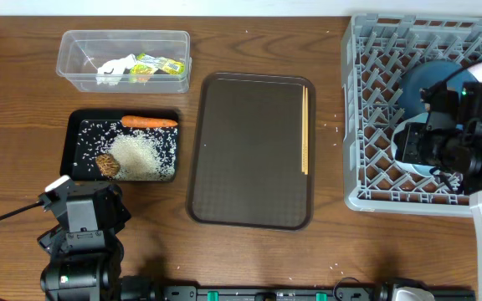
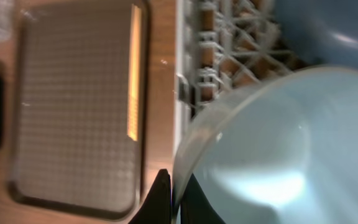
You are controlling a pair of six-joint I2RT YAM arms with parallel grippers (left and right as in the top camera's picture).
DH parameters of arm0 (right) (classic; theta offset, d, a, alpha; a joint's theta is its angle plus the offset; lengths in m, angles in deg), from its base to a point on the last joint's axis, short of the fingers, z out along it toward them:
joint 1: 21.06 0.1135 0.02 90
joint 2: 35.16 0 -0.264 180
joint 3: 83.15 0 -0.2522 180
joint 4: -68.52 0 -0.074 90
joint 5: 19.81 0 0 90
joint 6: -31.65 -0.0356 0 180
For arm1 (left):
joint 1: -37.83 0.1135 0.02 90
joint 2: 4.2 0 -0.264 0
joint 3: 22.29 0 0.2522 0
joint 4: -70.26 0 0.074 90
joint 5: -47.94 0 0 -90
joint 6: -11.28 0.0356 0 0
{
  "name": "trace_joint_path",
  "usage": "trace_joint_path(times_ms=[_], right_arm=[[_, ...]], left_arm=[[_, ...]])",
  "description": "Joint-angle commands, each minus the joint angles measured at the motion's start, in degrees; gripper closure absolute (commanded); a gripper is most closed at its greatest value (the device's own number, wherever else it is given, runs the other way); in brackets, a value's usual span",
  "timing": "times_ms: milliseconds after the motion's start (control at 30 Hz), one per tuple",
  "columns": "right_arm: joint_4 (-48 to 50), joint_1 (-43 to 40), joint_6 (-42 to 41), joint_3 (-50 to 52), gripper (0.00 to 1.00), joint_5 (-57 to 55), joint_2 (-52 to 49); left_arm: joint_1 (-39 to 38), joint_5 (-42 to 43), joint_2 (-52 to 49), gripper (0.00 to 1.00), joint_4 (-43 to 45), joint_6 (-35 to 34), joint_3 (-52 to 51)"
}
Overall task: Sort waste into correct bins and load items into the dishwasher rack
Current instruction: 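Lower the light-blue bowl into the rack's right side and release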
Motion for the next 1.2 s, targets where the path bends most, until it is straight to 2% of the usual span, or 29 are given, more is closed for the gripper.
trace_joint_path(times_ms=[0,167,300,533,833,1167], right_arm=[[3.72,-4.42,6.21,4.55,0.99,16.70,-0.70],[8.74,-11.41,8.26,8.70,0.99,28.35,-4.15],[9.01,-16.35,14.45,9.57,0.99,37.46,-7.43],[8.98,-20.26,21.70,9.57,0.99,50.86,-13.11],[8.46,-20.35,21.99,9.62,0.99,52.19,-20.94],[6.86,-23.78,22.01,9.62,0.99,50.45,-21.59]], left_arm=[[-0.07,-0.68,-0.02,0.02,-0.09,0.76,-0.15],[-0.07,-0.68,-0.02,0.02,-0.07,0.76,-0.15],[-0.07,-0.68,-0.02,0.02,-0.07,0.76,-0.15],[-0.07,-0.68,-0.02,0.02,-0.09,0.76,-0.15],[-0.07,-0.68,-0.02,0.02,-0.07,0.76,-0.15],[-0.07,-0.68,-0.02,0.02,-0.07,0.76,-0.15]])
